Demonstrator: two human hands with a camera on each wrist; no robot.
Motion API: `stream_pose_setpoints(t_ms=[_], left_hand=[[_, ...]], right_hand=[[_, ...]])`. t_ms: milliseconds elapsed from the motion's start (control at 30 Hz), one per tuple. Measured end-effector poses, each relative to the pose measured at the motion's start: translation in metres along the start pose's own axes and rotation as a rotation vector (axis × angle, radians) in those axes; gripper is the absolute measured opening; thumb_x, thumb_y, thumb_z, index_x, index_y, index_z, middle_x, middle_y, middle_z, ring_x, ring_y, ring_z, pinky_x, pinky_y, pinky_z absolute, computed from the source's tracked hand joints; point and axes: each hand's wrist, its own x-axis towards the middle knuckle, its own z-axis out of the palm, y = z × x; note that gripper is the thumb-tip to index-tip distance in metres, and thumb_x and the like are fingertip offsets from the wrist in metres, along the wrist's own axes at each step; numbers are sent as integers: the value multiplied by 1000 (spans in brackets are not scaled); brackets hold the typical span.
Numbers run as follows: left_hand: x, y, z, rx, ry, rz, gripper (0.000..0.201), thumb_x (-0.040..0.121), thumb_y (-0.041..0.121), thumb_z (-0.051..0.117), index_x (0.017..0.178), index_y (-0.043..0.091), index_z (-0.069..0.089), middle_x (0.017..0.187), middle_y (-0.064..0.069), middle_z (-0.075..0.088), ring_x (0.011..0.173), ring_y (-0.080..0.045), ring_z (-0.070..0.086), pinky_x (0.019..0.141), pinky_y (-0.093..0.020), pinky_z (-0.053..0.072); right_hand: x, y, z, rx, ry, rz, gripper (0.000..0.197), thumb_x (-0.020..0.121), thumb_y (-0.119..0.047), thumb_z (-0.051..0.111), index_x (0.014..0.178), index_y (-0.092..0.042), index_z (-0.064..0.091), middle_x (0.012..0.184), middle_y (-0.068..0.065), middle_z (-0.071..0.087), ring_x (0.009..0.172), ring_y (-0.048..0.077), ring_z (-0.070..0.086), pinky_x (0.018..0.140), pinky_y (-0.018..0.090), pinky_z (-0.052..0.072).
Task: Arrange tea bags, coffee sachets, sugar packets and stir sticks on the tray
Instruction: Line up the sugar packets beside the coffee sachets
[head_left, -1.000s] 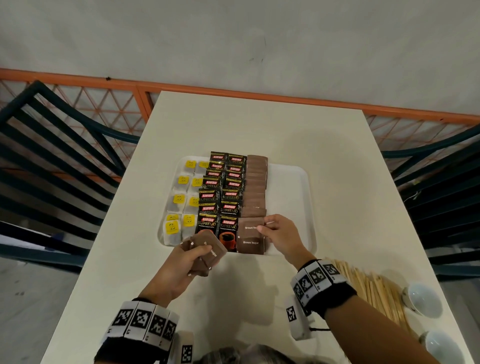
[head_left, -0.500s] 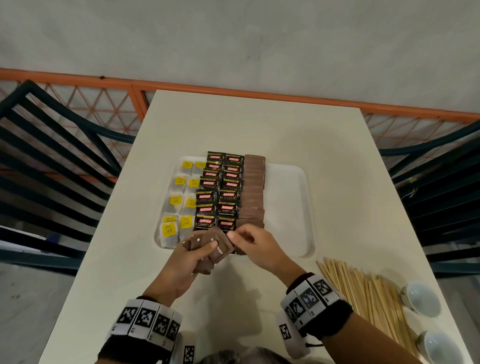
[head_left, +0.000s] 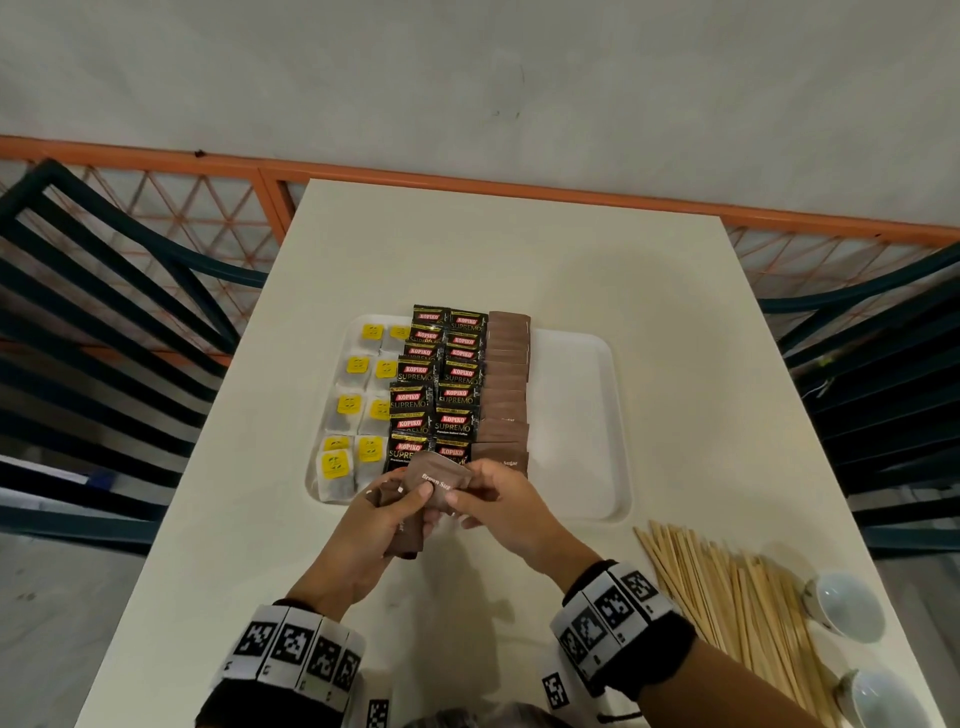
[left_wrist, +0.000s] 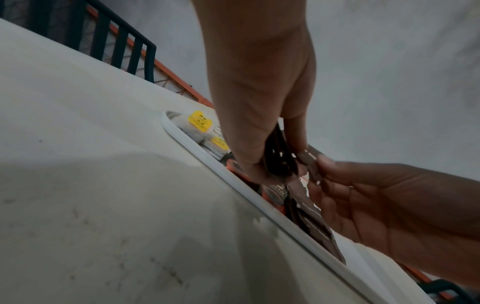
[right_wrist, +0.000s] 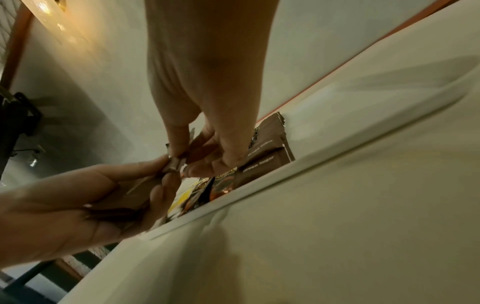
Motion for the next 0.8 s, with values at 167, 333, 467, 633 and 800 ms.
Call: stream_pose_setpoints(t_ms=[167, 333, 467, 633, 800], left_hand=[[1, 3, 1, -212, -32, -62, 10, 92, 5, 48, 99, 3, 56, 78, -17, 57, 57, -19, 62, 52, -26, 53], [-1, 7, -4, -342, -54, -104, 20, 92, 4, 38, 104, 3, 54, 83, -20, 67, 69, -27, 68, 64, -32, 58], [-2, 9, -5, -361, -72, -101, 27, 91, 2, 34, 109, 2, 54, 86, -18, 72, 74, -27, 71, 62, -34, 60], [-1, 9, -5, -206, -43, -80, 31, 93, 3, 38, 119, 6, 54, 102, -12, 72, 81, -19, 72, 52, -23, 54], [-1, 8, -2, -59, -29, -46, 26, 92, 5, 46, 113, 7, 62, 104, -16, 69, 77, -15, 70, 48, -20, 48]], right_hand=[[3, -5, -14, 56, 88, -12, 5, 90, -7, 56, 91, -11, 59, 80, 0, 62, 69, 8, 59, 62, 17, 52], [25, -12, -49, -17, 287, 30, 13, 90, -8, 56, 98, -8, 66, 75, -1, 63, 67, 9, 57, 53, 11, 44], [35, -10, -62, -89, 351, 69, 12, 88, -9, 59, 93, -3, 68, 72, 3, 63, 63, 9, 55, 54, 11, 45], [42, 3, -65, -167, 453, 109, 6, 82, -12, 67, 86, -12, 63, 78, 6, 66, 73, 19, 61, 75, 32, 48], [41, 7, -64, -283, 521, 80, 17, 80, -14, 70, 94, -8, 63, 84, 5, 65, 83, 20, 60, 76, 21, 47]])
